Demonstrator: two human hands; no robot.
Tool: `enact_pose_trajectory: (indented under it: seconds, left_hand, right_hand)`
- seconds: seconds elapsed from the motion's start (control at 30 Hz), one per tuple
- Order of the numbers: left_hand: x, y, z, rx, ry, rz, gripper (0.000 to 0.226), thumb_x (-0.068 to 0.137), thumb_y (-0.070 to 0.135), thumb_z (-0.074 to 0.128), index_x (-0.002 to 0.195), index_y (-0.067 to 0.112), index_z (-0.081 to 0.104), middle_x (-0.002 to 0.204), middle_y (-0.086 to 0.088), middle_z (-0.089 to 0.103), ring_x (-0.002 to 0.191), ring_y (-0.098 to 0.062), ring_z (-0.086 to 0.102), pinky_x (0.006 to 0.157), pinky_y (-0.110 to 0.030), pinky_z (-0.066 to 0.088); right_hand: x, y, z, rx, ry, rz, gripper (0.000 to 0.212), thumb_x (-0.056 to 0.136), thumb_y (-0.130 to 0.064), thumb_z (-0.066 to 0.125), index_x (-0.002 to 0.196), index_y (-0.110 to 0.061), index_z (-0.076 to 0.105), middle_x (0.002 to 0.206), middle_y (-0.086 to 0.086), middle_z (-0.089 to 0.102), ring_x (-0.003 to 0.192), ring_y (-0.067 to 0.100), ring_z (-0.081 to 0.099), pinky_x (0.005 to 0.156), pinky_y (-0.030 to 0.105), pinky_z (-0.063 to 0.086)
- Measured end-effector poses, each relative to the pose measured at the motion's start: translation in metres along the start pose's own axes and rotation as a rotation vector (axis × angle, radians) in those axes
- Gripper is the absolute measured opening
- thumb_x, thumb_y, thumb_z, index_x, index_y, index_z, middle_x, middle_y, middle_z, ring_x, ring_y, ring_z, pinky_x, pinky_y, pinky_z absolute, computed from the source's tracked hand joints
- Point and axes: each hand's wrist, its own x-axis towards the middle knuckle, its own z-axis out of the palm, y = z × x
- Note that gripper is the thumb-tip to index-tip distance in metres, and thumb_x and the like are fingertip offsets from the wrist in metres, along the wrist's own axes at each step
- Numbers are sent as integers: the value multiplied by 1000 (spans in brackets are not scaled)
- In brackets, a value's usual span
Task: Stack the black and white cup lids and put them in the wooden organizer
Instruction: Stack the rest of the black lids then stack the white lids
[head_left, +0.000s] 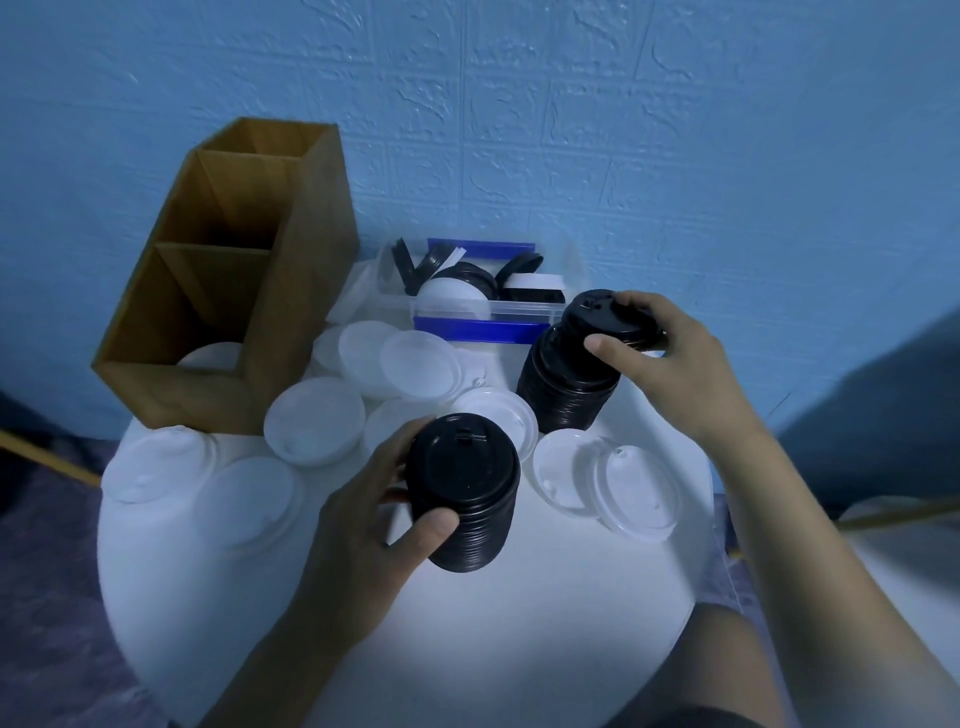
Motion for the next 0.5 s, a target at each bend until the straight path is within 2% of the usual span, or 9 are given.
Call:
enact_pose_trajectory:
  seconds: [0.13,0.2,0.3,0.5]
  left_hand:
    - [-1,-1,-1,-3,3,-8,72,82,79,56,142,40,46,131,16,65,123,-14,63,94,-46,58]
    - [-1,-2,-1,8,-5,-6,73,82,79,56,143,39,47,131,15,65,123,-14,62,93,-47,58]
    - [0,0,0,10,-7,-11,75,83,79,55,144,35,48,131,13,65,124,-16,62,93,-48,58]
    - [0,-2,-1,-3,-7,-7,74,84,75,58,144,34,48,134,9,64,125,-21,61,93,-51,57]
  right_hand:
    - [-15,-7,12,-96,21,-44,56,81,-57,76,131,-40,56,117,-24,65,109,8,62,98,36,47]
    - [-21,-6,18,-219,-2,-48,69,82,-60,73,141,-37,46,126,-16,64,117,17,59,91,32,40]
    - [-24,0,22,-308,-43,5,86,82,-66,67,153,-33,33,143,-7,58,131,23,52,94,34,36]
    - [-16,1,23,-275,-62,-23,90,80,-70,67,155,-33,32,153,-10,44,140,13,42,100,27,30]
